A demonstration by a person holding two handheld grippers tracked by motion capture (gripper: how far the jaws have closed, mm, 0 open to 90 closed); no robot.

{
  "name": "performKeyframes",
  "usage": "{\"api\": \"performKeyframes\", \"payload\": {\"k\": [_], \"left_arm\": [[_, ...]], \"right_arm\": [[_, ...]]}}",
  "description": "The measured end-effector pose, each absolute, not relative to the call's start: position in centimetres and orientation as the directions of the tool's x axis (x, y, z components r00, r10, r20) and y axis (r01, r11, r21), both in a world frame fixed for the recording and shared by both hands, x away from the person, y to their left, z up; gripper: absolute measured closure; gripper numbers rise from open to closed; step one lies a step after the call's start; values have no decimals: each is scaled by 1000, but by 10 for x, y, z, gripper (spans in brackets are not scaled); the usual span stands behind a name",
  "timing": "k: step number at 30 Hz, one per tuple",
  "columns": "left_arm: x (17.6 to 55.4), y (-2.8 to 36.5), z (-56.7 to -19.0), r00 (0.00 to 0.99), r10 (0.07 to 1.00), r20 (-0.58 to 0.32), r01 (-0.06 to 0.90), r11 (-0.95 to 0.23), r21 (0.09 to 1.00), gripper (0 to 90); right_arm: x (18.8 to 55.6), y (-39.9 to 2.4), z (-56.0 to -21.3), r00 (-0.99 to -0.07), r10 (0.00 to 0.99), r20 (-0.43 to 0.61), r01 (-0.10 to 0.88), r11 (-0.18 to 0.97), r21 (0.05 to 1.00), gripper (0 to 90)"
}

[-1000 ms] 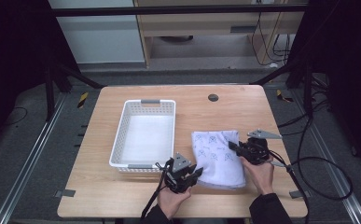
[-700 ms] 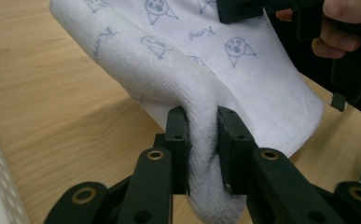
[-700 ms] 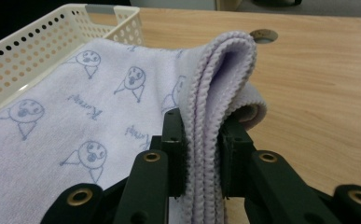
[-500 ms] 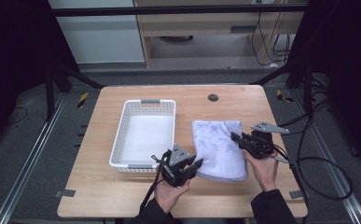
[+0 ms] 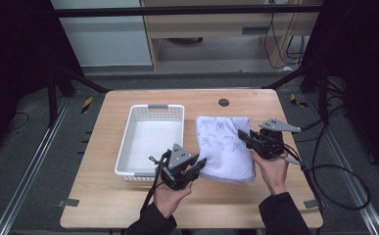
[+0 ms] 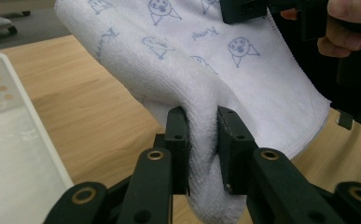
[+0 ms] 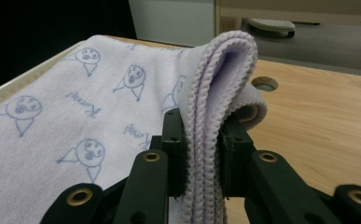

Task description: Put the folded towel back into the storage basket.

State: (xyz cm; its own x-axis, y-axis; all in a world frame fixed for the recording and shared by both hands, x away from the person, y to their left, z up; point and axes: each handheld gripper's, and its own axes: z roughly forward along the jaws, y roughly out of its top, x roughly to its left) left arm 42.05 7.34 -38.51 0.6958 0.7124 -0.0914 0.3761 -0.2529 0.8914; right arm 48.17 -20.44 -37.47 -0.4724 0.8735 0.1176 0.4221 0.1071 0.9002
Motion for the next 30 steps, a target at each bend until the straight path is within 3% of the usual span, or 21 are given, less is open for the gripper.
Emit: {"api": "performKeyframes", "payload": {"k": [30], "left_arm": [[433,128,-355,655,753,-55,334,-224,916,747]], "right_arm": [[500,-149,-338,-498,863,77,357,123,926,754]]}}
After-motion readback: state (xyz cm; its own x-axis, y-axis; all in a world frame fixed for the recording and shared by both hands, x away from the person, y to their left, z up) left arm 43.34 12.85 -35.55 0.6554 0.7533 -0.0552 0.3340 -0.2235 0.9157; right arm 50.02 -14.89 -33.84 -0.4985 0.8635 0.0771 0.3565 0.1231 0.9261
